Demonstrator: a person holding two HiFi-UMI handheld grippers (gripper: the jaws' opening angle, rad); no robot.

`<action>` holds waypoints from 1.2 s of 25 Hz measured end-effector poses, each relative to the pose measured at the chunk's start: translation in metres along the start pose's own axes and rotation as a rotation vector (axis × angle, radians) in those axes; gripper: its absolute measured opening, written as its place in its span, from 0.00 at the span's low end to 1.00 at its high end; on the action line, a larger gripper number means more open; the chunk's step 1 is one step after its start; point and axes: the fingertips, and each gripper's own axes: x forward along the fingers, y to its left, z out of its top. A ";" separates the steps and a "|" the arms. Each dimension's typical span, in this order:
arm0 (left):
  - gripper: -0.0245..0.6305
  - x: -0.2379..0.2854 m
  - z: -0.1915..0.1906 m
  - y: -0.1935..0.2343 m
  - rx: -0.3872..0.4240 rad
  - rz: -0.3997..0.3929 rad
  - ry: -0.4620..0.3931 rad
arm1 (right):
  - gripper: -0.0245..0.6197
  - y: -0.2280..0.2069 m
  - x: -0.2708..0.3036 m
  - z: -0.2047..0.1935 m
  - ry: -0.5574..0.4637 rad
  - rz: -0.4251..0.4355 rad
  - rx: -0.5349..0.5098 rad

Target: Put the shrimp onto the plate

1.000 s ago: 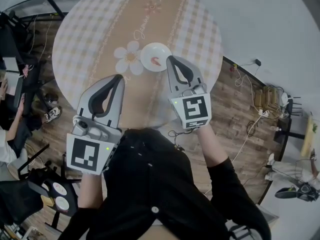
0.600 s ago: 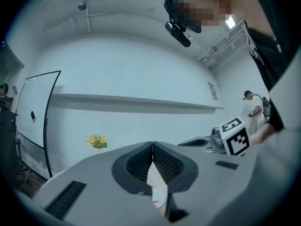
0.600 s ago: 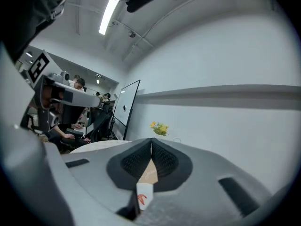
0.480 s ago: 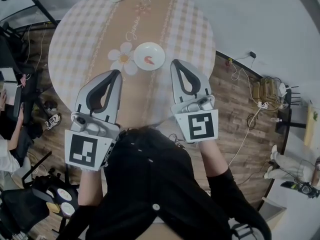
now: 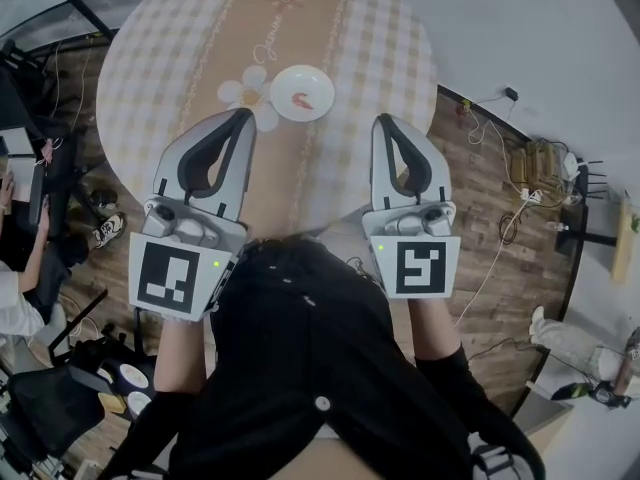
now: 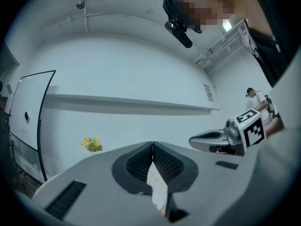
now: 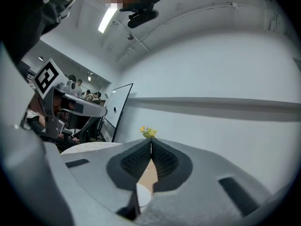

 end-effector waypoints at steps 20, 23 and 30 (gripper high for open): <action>0.04 -0.007 0.000 0.002 -0.012 0.024 -0.015 | 0.04 0.018 0.004 -0.005 0.017 0.042 -0.001; 0.04 -0.008 0.001 0.002 -0.010 0.027 -0.021 | 0.04 0.020 0.003 -0.005 0.020 0.045 0.002; 0.04 -0.011 -0.001 0.000 -0.004 0.020 -0.013 | 0.04 0.022 0.003 -0.001 0.011 0.050 -0.008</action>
